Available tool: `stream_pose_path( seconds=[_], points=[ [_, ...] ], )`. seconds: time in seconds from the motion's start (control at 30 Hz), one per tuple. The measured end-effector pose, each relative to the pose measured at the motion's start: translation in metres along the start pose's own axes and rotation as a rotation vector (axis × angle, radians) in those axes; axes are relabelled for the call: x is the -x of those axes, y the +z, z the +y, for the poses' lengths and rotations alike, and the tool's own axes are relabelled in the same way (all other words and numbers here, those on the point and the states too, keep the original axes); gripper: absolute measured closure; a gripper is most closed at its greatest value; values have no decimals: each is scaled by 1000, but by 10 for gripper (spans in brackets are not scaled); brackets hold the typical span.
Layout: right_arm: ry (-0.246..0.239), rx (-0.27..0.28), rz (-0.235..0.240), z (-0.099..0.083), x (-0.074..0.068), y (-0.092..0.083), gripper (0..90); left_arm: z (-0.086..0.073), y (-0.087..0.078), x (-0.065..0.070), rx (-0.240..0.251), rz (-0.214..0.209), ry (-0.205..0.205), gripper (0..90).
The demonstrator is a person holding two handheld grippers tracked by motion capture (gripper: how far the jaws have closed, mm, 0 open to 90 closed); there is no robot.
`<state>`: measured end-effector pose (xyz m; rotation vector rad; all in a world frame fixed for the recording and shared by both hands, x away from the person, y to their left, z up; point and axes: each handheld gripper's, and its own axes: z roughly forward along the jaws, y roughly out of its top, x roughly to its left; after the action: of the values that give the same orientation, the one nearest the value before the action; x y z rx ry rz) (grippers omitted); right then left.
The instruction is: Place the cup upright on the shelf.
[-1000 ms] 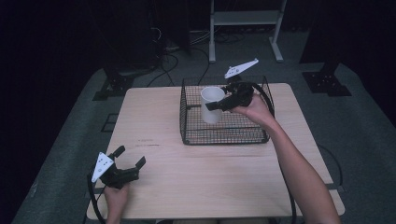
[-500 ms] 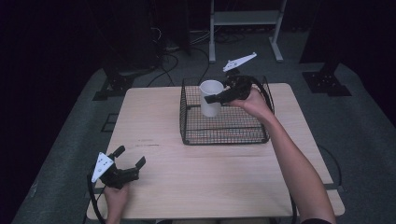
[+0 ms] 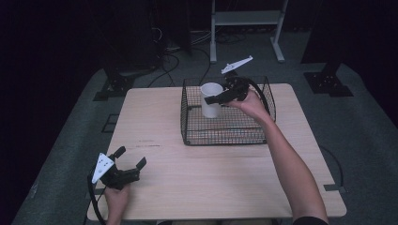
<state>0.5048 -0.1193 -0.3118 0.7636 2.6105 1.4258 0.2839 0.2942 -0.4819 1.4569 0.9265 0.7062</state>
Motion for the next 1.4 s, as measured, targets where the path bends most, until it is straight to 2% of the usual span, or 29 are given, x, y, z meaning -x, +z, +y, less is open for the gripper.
stream_pose_path(
  seconds=[0.4,0.5,0.8,0.97,1.4],
  points=[
    [29,-2,-29,-5,12,9,190,0,0,0,2,0,1,0],
    [42,4,-16,-7,13,12,191,0,0,0,0,0,1,0],
    [49,-27,-20,-10,17,19,190,0,0,0,1,-4,0,0],
    [62,-23,-22,-12,22,22,190,0,0,0,1,-5,0,0],
    [82,-55,-29,-21,30,35,189,0,0,0,3,-4,0,0]
  ],
)
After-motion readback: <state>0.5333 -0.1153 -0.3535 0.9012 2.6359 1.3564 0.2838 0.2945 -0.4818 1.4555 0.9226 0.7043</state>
